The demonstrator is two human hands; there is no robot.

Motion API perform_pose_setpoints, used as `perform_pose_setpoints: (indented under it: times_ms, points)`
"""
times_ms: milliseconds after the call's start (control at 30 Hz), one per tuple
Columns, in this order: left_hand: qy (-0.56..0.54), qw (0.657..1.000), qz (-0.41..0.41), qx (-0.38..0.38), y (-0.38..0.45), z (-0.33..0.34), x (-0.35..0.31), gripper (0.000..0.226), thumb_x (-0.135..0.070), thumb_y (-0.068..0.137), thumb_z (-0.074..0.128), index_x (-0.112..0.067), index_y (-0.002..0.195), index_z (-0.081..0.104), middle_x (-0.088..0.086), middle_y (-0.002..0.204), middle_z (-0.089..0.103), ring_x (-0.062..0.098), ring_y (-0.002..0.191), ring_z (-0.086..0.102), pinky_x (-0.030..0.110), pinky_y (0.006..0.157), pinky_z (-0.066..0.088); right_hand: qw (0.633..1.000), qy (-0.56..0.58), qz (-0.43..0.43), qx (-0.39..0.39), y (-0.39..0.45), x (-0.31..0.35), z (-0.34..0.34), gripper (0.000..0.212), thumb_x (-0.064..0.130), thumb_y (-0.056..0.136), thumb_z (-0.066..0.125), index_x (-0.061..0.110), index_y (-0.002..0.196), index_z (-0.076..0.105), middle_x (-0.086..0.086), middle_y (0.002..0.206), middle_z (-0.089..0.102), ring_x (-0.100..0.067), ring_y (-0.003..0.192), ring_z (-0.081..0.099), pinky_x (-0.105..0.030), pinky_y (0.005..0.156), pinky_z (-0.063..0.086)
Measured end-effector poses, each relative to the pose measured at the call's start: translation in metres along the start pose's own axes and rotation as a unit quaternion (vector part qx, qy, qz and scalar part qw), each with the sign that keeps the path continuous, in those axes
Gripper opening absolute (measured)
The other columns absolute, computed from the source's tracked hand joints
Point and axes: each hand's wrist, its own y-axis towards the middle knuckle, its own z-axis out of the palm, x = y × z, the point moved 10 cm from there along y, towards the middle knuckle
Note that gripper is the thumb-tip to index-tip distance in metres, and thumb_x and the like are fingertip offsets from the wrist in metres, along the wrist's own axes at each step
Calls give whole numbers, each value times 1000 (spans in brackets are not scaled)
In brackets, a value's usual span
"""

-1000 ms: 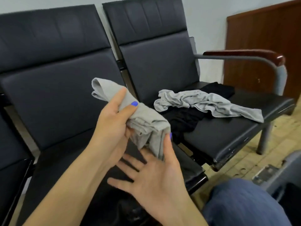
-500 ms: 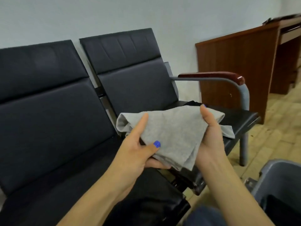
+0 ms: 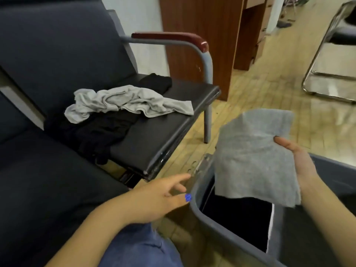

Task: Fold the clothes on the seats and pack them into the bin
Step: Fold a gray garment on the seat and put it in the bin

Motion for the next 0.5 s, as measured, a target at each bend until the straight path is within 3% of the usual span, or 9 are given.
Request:
perform_pose_setpoints:
  times_ms: [67,133,267,333,400,433,500]
  points:
    - [50,995,-44,69,3,19,14,58,-46,95,46,-44,146,19,-30,117,47,-2,114,51,24,104,40,999,-4,19,-32,-2,-7,-32,52,22,55,68,16,107,70,-10,94,72,-29,78,71,-44,78,49]
    - [75,989,-78,100,1,27,29,61,-50,94,45,-40,148,19,-29,117,47,-3,111,51,24,104,40,999,-3,19,-34,-3,-16,-47,36,22,58,65,16,93,74,-11,85,73,-29,71,71,-44,76,45]
    - [80,992,-80,59,7,20,28,56,-46,95,46,-41,146,24,-35,110,45,-5,111,48,22,104,37,997,22,2,-71,5,-37,-75,16,25,83,52,19,89,65,-5,70,72,-22,60,70,-39,68,51]
    - [87,992,-77,50,11,19,23,54,-44,96,46,-42,146,24,-35,107,45,-5,107,48,20,102,37,994,16,56,-92,10,-61,-98,22,24,85,50,15,101,63,-12,79,73,-29,70,70,-43,76,50]
    - [101,991,-79,44,14,19,22,55,-44,96,46,-41,147,23,-30,112,46,-3,103,48,20,100,38,983,-60,120,-128,11,-87,-129,42,21,73,59,9,114,62,-19,93,72,-37,86,65,-47,84,47]
    - [111,990,-81,42,15,19,23,56,-44,96,46,-41,147,23,-27,117,48,-2,103,48,21,100,39,973,-114,137,-148,10,-95,-143,49,18,70,63,6,117,61,-19,95,71,-38,89,63,-46,82,48]
    - [122,988,-87,44,15,19,22,54,-42,98,44,-40,147,22,-23,118,52,-1,102,51,21,98,41,957,-178,138,-181,12,-104,-171,44,13,83,58,3,125,57,-17,94,72,-35,85,67,-40,71,53]
